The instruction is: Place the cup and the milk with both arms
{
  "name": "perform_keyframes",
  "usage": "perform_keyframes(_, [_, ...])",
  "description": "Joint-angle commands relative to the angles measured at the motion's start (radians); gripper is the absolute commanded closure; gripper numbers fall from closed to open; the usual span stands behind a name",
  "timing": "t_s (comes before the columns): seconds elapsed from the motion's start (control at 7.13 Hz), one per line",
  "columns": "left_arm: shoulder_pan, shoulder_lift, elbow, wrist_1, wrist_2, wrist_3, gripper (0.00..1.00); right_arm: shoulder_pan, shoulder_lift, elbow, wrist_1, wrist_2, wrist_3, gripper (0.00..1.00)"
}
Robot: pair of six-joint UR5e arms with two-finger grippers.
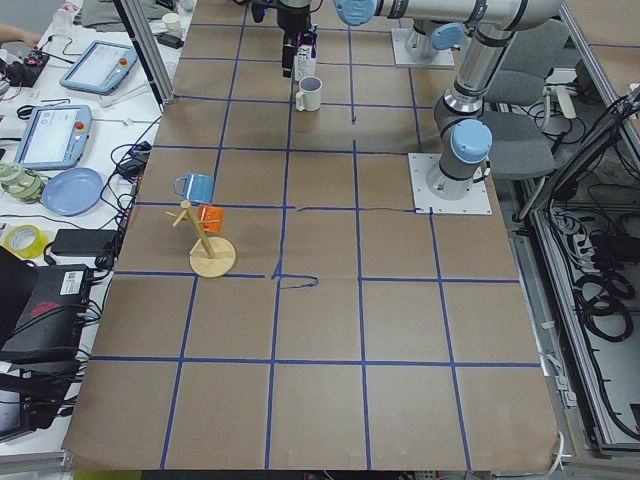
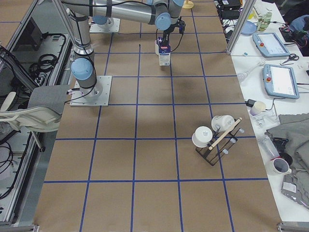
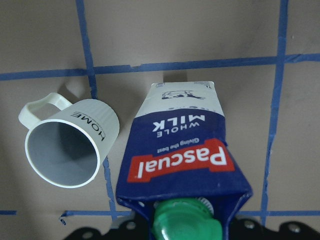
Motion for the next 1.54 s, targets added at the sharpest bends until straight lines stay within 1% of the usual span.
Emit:
perform_keyframes(0.0, [0.000,0.002,0.000,0.000,0.000,-0.005,0.00,0.030,0.014,0.009,-0.010,0.001,0.018,0.55])
perform_keyframes(0.14, [0.000,0.003,-0.002,-0.001,0.002,-0.003,0.00,0.030,0.014,0.026,-0.037,0.001,0.018,0.54])
perform_keyframes(0.42, [0.000,0.003,-0.002,-0.001,0.000,-0.003,0.00,0.030,0.012,0.038,-0.050,0.002,0.020,0.53])
perform_keyframes(0.56, [0.000,0.003,-0.002,0.000,0.000,-0.003,0.00,0.030,0.014,0.038,-0.050,0.002,0.018,0.46])
perform_keyframes(0.7, [0.000,0.003,-0.002,-0.001,0.000,-0.003,0.00,0.030,0.014,0.040,-0.050,0.001,0.015,0.00])
perform_keyframes(0.98, [0.000,0.003,-0.002,0.000,0.000,-0.003,0.00,0.022,0.006,0.020,-0.050,-0.010,0.007,0.00])
perform_keyframes(1.12, [0.000,0.003,-0.003,0.000,0.000,-0.003,0.00,0.012,-0.011,-0.032,-0.044,-0.036,0.000,0.00])
perform_keyframes(1.26, [0.000,0.003,-0.003,0.000,0.000,-0.003,0.00,0.004,-0.026,-0.096,-0.030,-0.083,-0.023,0.00])
perform_keyframes(1.4, [0.000,0.003,-0.003,-0.001,0.000,-0.003,0.00,-0.007,-0.028,-0.164,0.025,-0.091,-0.026,0.00])
